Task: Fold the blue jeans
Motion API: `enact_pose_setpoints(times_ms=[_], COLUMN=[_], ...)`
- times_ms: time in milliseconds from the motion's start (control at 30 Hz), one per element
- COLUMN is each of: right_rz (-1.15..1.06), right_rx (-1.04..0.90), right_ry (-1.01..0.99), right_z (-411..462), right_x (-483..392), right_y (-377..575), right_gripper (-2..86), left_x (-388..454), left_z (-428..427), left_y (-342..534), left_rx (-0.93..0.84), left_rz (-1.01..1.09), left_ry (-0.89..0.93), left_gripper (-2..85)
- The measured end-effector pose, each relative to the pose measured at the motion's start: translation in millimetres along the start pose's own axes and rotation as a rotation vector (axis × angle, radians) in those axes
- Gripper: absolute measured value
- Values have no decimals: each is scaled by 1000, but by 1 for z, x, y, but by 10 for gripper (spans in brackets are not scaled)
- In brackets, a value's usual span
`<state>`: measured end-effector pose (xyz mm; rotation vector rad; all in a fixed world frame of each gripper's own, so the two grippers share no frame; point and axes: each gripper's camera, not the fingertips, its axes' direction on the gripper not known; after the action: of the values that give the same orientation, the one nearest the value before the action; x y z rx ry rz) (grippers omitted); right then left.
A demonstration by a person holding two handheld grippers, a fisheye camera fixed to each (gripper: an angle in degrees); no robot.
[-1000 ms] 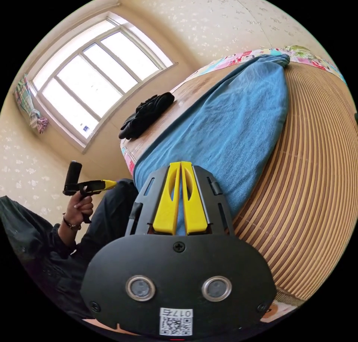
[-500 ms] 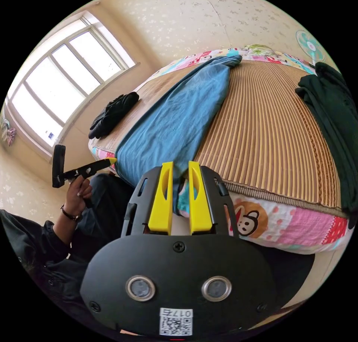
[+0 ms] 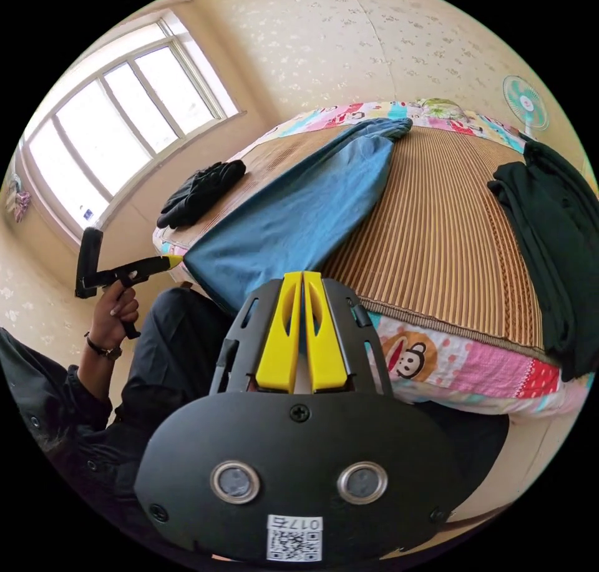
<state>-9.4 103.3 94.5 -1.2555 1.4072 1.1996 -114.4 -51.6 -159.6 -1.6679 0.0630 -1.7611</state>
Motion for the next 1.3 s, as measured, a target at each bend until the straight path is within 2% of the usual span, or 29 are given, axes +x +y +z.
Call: enact_pose_setpoints(times_ms=[67, 167, 267, 333, 433, 533, 633, 700, 767, 833, 967, 1167, 1300], right_rz=[-2, 35, 52, 51, 64, 63, 20, -43, -81, -80, 65, 218, 284], right_rx=[-20, -158, -162, -131, -92, -95, -79, -66, -87, -123, -164, -83, -155], right_ry=[18, 56, 35, 60, 42, -7, -78, -93, -56, -42, -71, 96, 315], right_z=[3, 30, 28, 17, 2, 0, 5, 17, 36, 61, 123, 186, 236], right_x=[-2, 5, 8, 11, 25, 40, 42, 38, 34, 37, 70, 102, 110], right_y=[5, 14, 18, 15, -6, -46, -106, -167, -216, -264, -363, -451, -483], right_gripper=[5, 6, 8, 12, 25, 40, 54, 58, 63, 68, 90, 102, 82], left_x=[-14, -43, -55, -53, -48, -41, -29, -21, -24, -28, -22, 1, 8], left_z=[6, 28, 35, 28, 11, 12, 40, 64, 91, 94, 96, 103, 105], left_y=[3, 9, 14, 11, -5, -41, -85, -100, -101, -96, -103, -113, -107], left_rx=[-6, -40, -42, 8, 139, 175, 66, 17, -69, -30, -71, -117, -80], left_rz=[-44, -142, -223, -215, -153, -61, 82, 154, 129, 121, 159, 200, 214], left_ry=[-17, 36, -29, -46, 93, 214, 278, 215, 147, 121, 111, 26, 0], left_gripper=[-9, -9, -6, -1, 38, 65, 75, 73, 60, 32, 4, -1, -4])
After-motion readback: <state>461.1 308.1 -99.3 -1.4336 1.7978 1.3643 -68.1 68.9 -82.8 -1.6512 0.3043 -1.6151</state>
